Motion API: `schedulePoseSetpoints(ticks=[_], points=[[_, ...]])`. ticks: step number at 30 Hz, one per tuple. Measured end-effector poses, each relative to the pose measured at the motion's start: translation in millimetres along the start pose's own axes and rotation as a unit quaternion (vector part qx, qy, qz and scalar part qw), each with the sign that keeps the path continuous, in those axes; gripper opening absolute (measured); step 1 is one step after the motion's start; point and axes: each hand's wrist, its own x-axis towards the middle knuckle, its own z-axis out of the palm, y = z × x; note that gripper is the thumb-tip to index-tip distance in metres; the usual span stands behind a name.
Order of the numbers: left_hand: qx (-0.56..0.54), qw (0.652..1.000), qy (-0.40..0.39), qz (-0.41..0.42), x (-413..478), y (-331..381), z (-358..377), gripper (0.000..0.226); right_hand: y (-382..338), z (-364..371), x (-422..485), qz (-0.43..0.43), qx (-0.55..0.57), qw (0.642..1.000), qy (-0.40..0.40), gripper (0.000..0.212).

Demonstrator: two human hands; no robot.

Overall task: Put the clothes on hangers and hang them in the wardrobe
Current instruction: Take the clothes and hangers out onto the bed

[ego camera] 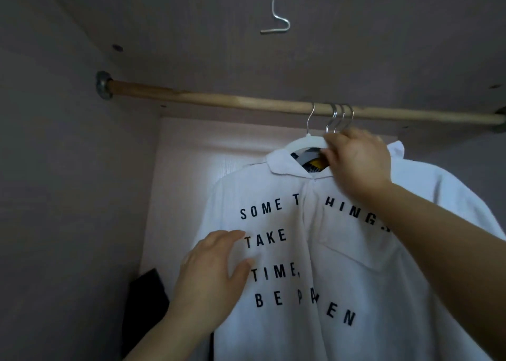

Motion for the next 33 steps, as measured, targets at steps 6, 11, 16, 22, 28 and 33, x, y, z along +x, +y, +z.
schedulePoseSetpoints(ticks=[6, 11, 16, 22, 28, 33], points=[[0.027, 0.997, 0.066, 0.013, 19, -3, -16, 0.045, -29, -14, 17, -0.048, 0.118, 0.988, 0.091, 0.027], [0.071, 0.976, 0.202, 0.036, 18, 13, -44, 0.049, -74, -22, -11, -0.108, 0.233, 0.959, 0.122, 0.026], [0.213, 0.937, 0.277, -0.017, -33, 17, -70, 0.048, -120, -19, -76, -0.148, 0.345, 0.914, 0.152, 0.026], [0.329, 0.911, 0.197, -0.152, -142, 33, -89, 0.046, -171, -30, -166, -0.19, 0.495, 0.833, 0.154, 0.023], [0.395, 0.854, 0.211, -0.264, -255, 80, -115, 0.036, -222, -73, -244, -0.2, 0.638, 0.729, 0.146, 0.019], [0.481, 0.775, 0.255, -0.321, -352, 143, -141, 0.032, -258, -142, -306, -0.246, 0.723, 0.632, 0.129, 0.021]])
